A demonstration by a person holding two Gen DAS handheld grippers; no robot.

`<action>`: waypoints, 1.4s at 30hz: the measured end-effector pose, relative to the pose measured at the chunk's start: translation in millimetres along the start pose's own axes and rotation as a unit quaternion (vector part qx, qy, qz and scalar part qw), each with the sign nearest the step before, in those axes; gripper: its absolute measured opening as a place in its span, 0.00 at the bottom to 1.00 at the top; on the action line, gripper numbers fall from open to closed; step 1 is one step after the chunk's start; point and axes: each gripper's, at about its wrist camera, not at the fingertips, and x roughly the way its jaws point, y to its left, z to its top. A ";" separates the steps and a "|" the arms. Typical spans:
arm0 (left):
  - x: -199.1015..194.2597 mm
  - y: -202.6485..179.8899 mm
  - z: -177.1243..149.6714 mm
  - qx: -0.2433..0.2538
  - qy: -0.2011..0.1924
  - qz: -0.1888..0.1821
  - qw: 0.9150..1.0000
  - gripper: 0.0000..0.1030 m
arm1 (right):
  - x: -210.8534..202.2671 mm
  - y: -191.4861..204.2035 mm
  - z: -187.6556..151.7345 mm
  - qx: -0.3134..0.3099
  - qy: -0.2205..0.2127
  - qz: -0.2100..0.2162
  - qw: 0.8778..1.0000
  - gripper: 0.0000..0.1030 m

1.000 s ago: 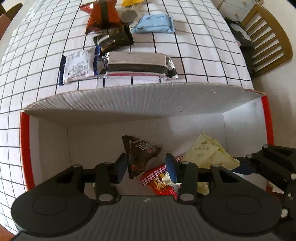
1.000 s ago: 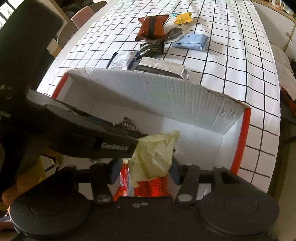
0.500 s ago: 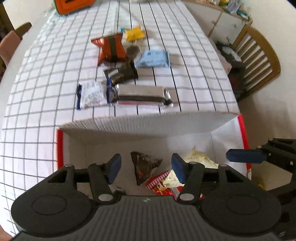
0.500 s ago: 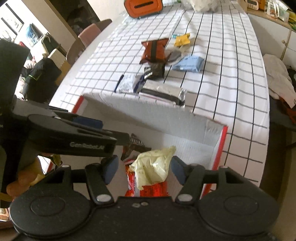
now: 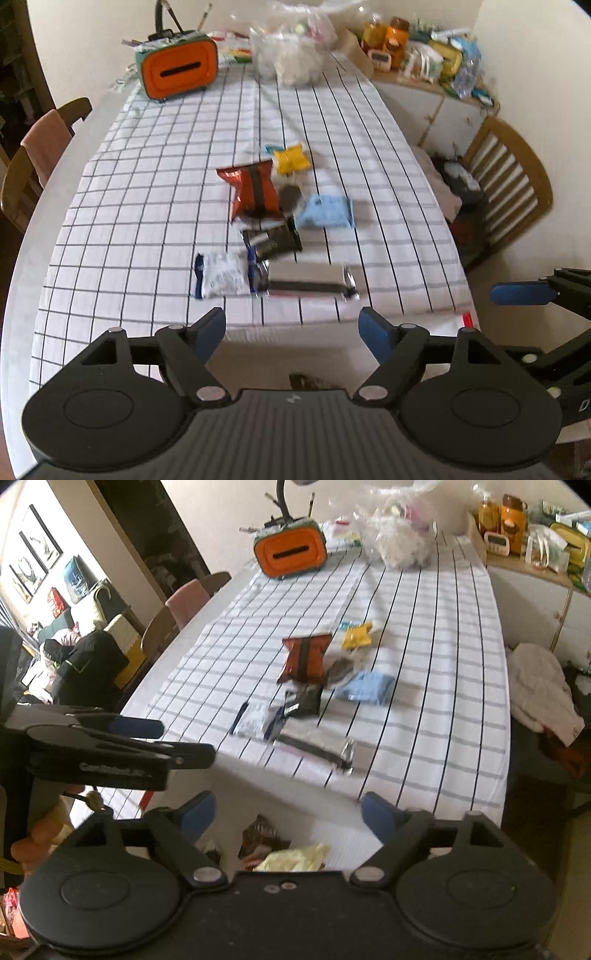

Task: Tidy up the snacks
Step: 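Move both grippers back toward the remaining snacks on the table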

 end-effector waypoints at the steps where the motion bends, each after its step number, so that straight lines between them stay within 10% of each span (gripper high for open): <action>1: -1.0 3.1 2.9 -0.003 -0.004 0.001 1.000 0.79 | -0.8 -0.7 3.8 -0.003 -0.004 -0.001 1.000 0.90; 10: 8.9 42.3 35.6 -0.026 -0.017 0.030 0.999 0.81 | 9.5 -19.9 46.2 -0.015 -0.017 -0.016 1.000 0.93; 42: 195.3 80.9 73.8 -0.024 0.205 0.017 0.978 0.81 | 199.4 -57.0 127.8 -0.200 0.135 -0.089 0.966 0.86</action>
